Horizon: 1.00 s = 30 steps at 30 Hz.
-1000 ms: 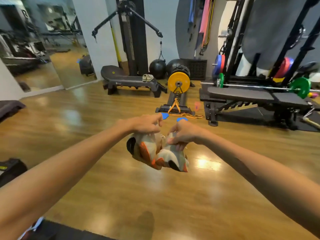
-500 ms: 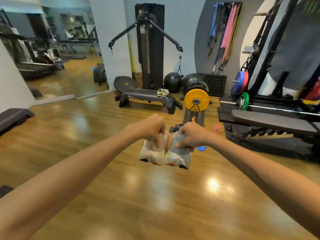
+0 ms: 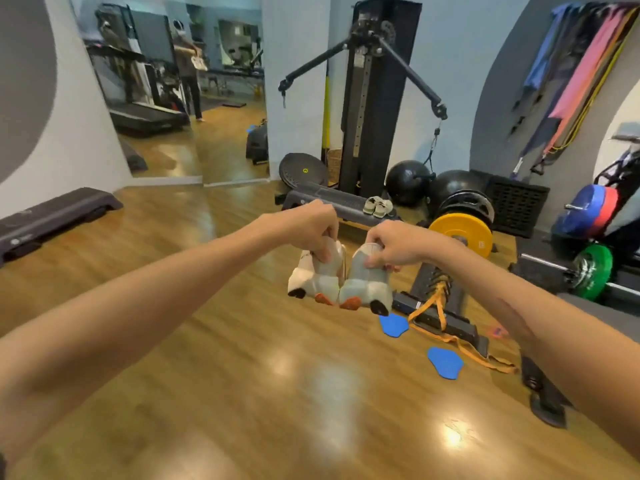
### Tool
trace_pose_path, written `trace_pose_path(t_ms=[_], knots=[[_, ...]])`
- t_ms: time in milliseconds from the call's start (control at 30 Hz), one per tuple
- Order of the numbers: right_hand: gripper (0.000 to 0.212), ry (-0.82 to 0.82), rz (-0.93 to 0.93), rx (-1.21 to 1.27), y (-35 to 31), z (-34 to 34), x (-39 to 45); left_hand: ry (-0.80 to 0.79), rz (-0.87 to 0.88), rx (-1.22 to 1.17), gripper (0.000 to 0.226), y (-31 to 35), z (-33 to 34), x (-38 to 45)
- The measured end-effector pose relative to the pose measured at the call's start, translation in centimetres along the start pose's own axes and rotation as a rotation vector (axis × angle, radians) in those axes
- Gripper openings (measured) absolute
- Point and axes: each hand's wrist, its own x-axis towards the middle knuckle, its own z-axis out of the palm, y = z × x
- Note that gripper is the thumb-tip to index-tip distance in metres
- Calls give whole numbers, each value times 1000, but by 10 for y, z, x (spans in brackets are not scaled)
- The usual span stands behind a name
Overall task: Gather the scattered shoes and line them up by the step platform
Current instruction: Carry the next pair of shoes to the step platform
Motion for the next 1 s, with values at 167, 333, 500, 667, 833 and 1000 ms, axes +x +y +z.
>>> trace_pose_path(t_ms=[167,333,500,667,833,1000], knots=[[26,120,-87,108,56,-33,105,1,-18,-27,31,-77,-10,100],[24,156,-94,142,96,-59,228,1,-1,-23,28,-178,-19,201],[23,76,-28,142,131,-93,356,-149,-9,-93,26,-271,-34,317],[24,36,52,184,183,-128,466,-231,-10,-115,23,-340,-38,431],[28,57,41,171,260,-158,575,-253,-44,-99,17,-397,-26,546],[34,100,28,154,337,-199,678,-272,-125,-123,18,-437,-29,664]])
